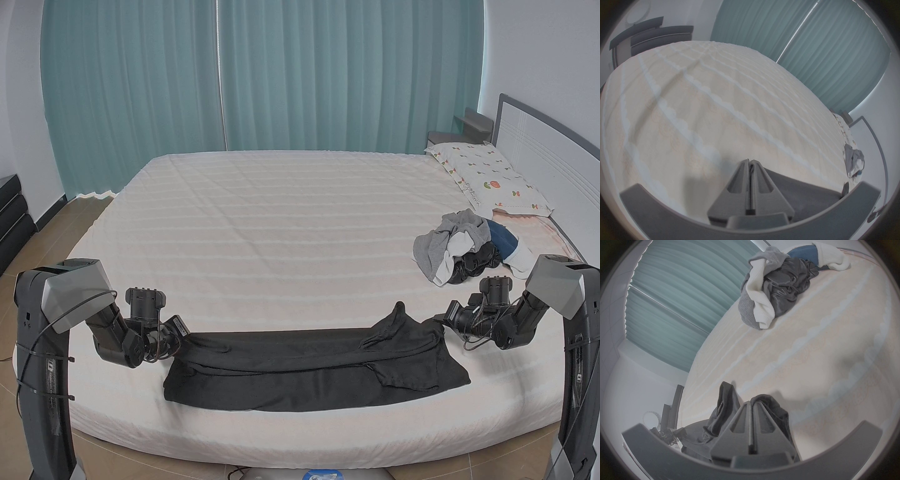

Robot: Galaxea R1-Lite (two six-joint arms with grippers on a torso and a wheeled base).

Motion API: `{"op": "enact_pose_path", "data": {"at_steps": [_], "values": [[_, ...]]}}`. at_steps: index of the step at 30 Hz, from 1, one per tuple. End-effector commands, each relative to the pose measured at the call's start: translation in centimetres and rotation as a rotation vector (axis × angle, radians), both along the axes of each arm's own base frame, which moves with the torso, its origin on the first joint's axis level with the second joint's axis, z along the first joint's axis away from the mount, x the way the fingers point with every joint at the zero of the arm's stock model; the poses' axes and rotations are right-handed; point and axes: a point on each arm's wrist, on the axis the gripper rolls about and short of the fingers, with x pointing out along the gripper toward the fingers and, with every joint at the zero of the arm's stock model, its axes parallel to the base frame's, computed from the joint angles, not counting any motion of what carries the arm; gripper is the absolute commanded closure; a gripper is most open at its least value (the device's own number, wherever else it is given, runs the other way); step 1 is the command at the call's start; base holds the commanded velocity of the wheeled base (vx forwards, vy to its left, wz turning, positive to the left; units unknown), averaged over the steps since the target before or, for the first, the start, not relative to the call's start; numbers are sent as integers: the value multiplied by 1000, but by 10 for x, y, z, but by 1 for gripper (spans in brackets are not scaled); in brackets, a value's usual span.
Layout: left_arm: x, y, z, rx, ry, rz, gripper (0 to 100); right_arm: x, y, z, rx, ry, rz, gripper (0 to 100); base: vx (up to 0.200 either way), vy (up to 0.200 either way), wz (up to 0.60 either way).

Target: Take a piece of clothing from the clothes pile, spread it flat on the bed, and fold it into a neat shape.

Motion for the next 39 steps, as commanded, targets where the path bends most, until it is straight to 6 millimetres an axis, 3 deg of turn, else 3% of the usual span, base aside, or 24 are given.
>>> {"op": "enact_pose_path", "data": {"at_steps": [1, 7, 28, 29, 36, 39], "values": [[5, 8, 3, -6, -19, 33, 100, 0, 0, 0, 2, -16, -1, 100, 0, 0, 0], [12, 9, 9, -80, -54, 95, 100, 2, 0, 4, 31, -68, -22, 100, 0, 0, 0], [11, 6, 2, -69, -32, 82, 100, 5, -2, -1, 29, -68, -53, 100, 0, 0, 0], [10, 6, 2, -67, -31, 81, 0, 5, -2, -1, 29, -68, -53, 0, 0, 0, 0], [7, 6, 1, -67, -16, 82, 0, -1, -3, 4, 29, -88, -54, 0, 0, 0, 0], [5, 9, 8, -71, -27, 91, 0, -6, -10, 23, 27, -126, -72, 0, 0, 0, 0]]}}
